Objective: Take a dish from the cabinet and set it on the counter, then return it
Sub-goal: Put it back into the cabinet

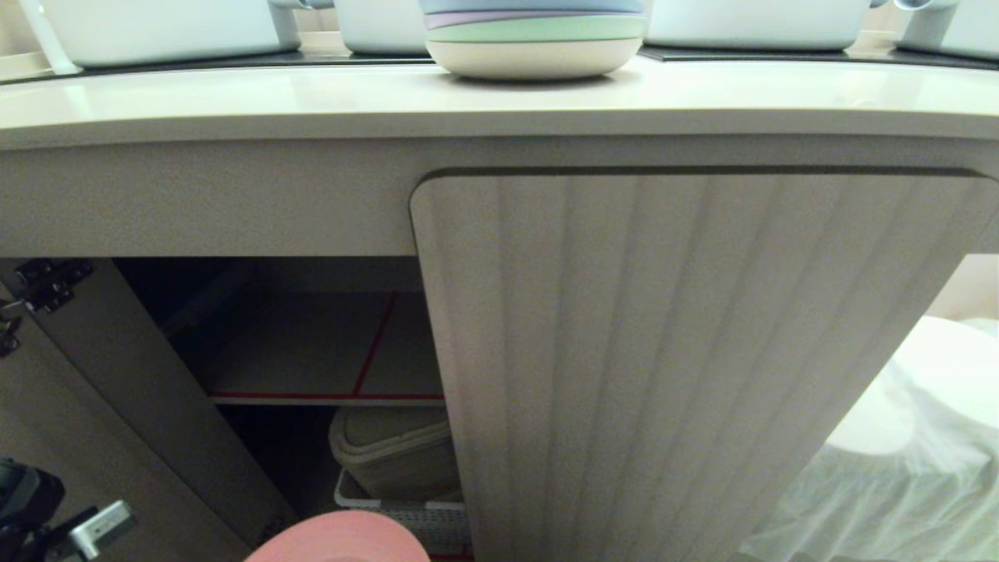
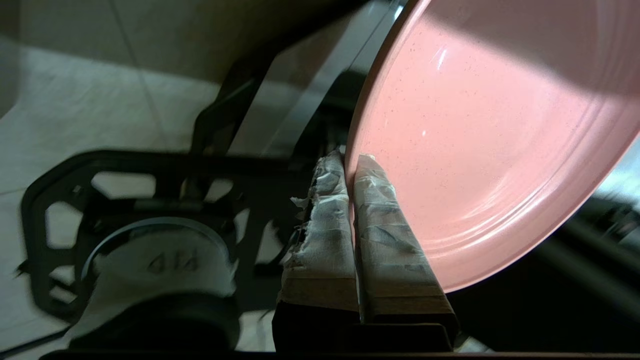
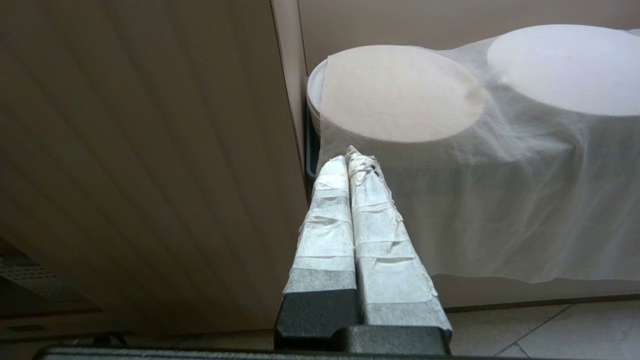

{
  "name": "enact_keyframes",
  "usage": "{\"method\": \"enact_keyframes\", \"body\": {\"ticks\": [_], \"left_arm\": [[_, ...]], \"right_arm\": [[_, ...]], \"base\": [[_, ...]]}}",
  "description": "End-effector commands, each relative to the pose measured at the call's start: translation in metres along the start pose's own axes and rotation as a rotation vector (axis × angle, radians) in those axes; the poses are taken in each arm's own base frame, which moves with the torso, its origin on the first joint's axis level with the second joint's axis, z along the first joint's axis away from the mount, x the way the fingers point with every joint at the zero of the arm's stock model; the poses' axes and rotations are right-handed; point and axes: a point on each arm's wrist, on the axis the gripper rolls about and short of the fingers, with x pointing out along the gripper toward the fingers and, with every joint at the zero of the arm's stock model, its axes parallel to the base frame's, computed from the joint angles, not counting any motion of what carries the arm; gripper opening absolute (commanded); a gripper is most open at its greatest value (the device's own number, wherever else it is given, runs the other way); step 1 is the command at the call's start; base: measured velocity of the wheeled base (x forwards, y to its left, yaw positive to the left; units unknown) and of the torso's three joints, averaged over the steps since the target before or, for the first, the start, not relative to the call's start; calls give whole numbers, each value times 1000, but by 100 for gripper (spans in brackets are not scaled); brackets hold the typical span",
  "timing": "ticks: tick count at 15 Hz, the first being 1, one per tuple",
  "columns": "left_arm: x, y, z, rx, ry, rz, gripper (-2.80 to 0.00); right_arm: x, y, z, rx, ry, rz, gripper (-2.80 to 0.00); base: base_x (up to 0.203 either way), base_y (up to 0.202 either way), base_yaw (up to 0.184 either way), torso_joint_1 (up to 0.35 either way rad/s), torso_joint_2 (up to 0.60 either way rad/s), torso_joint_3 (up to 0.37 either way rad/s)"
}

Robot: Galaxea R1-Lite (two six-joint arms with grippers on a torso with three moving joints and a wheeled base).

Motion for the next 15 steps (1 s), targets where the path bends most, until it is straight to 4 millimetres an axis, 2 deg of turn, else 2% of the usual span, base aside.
{"method": "enact_keyframes", "body": {"ticks": [1,8,15], "left_arm": [[2,-1,4,-49,-52,-23,-280],[3,-3,12,-209,-119,-61,-280],[4,-7,24,-292,-187,-99,-280]], "right_arm": [[0,0,0,1,0,0,-280],[0,0,0,0,0,0,-280],[0,0,0,0,0,0,-280]], "base": [[0,0,0,0,0,0],[0,0,0,0,0,0],[0,0,0,0,0,0]]}}
